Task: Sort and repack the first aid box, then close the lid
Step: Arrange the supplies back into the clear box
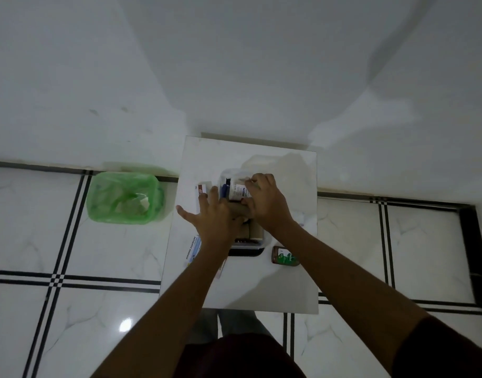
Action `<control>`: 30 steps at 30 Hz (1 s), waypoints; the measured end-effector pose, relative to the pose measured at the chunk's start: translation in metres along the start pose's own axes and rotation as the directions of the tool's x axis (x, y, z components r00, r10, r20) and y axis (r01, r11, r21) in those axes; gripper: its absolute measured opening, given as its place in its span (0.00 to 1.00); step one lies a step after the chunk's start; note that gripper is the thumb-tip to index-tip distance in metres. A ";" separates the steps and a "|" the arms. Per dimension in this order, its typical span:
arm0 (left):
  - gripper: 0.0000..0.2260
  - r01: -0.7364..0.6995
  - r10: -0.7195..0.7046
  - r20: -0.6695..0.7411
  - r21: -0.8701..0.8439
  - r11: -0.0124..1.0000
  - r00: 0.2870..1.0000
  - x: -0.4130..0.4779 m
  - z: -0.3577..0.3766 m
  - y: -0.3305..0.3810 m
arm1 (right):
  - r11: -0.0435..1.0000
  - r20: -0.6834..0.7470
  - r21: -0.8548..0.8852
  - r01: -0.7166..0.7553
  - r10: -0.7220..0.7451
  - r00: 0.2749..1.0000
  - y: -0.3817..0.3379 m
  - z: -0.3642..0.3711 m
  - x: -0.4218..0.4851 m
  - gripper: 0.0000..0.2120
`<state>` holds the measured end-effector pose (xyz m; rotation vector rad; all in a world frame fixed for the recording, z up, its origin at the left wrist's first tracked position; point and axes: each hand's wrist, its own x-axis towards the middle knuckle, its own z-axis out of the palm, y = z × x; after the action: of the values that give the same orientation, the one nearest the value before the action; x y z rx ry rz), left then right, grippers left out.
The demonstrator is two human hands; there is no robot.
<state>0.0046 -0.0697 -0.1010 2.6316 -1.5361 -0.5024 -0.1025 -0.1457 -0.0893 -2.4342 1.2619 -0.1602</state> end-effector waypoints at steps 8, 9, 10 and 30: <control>0.31 -0.101 0.101 -0.010 -0.095 0.990 0.995 -0.015 0.001 -0.019 | 0.999 -0.142 -0.005 -0.037 0.036 0.989 0.006 -0.017 -0.022 0.18; 0.30 -0.115 0.110 -0.046 -0.139 0.984 0.993 -0.017 0.000 -0.025 | 0.998 -0.172 0.019 -0.060 0.062 0.983 0.009 -0.019 -0.027 0.18; 0.28 -0.134 0.118 -0.099 -0.179 0.975 0.988 -0.021 -0.001 -0.032 | 0.995 -0.197 0.048 -0.084 0.092 0.976 0.012 -0.022 -0.035 0.17; 0.23 0.221 -0.182 0.131 -0.430 0.875 0.975 0.032 0.019 -0.072 | 0.971 0.328 -0.120 -0.206 0.234 0.915 0.053 0.042 -0.136 0.25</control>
<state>0.0739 -0.0579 -0.1418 2.4371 -1.0071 -0.8755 -0.2117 -0.0516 -0.1378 -2.2362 1.3869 0.3680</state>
